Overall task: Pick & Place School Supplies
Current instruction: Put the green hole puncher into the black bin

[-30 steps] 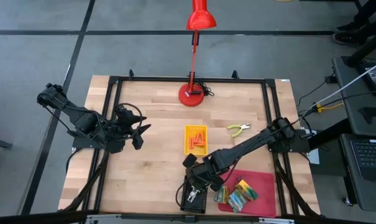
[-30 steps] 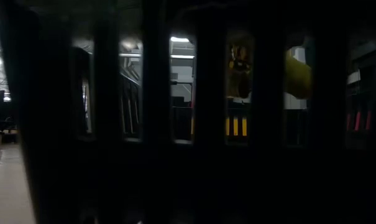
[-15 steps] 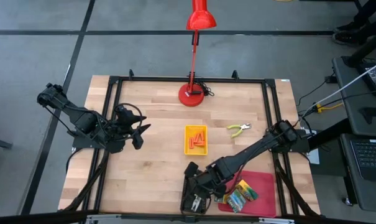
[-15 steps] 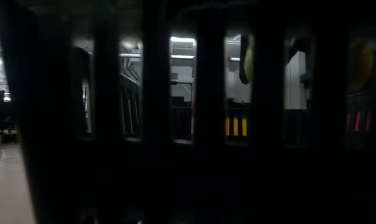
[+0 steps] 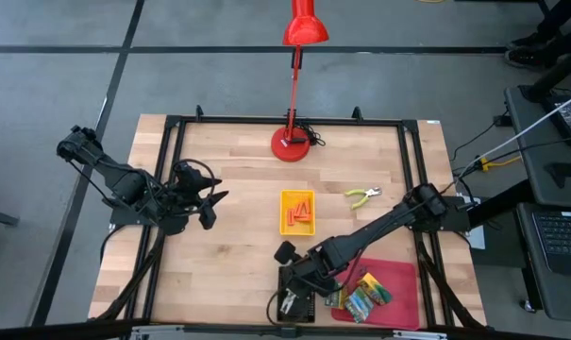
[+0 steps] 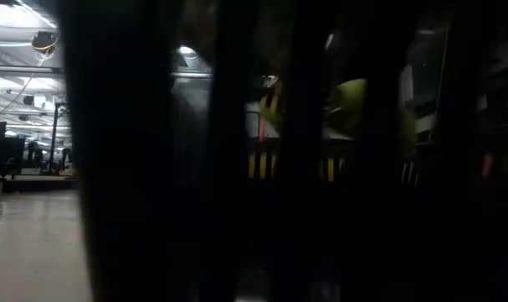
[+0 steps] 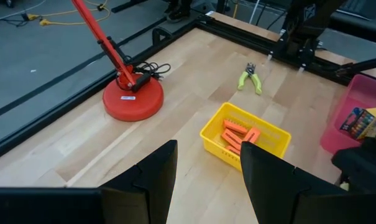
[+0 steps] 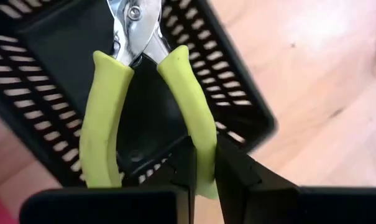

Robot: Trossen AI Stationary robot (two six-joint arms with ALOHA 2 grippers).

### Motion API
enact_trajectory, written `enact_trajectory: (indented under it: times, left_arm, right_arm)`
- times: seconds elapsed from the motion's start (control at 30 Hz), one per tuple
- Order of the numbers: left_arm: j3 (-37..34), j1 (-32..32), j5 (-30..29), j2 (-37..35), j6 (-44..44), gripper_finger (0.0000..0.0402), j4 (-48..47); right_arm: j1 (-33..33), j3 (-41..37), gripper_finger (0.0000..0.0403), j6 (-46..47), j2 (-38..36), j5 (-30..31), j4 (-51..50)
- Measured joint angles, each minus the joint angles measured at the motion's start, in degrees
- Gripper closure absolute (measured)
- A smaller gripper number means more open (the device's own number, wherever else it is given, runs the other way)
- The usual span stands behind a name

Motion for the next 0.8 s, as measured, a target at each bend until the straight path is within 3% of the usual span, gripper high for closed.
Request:
enact_trajectory:
  times: [0.47, 0.8]
  left_arm:
    - [0.0, 0.0, -0.3, 0.0, -0.1, 0.0229, -1.2]
    - [0.0, 0.0, -0.3, 0.0, -1.1, 0.0229, -1.9]
  right_arm:
    - [-0.2, 0.0, 0.0313, 2.3, 0.0, 1.0, 0.5]
    - [0.8, 1.8, 0.0307, 6.9, 0.0, 4.0, -0.1]
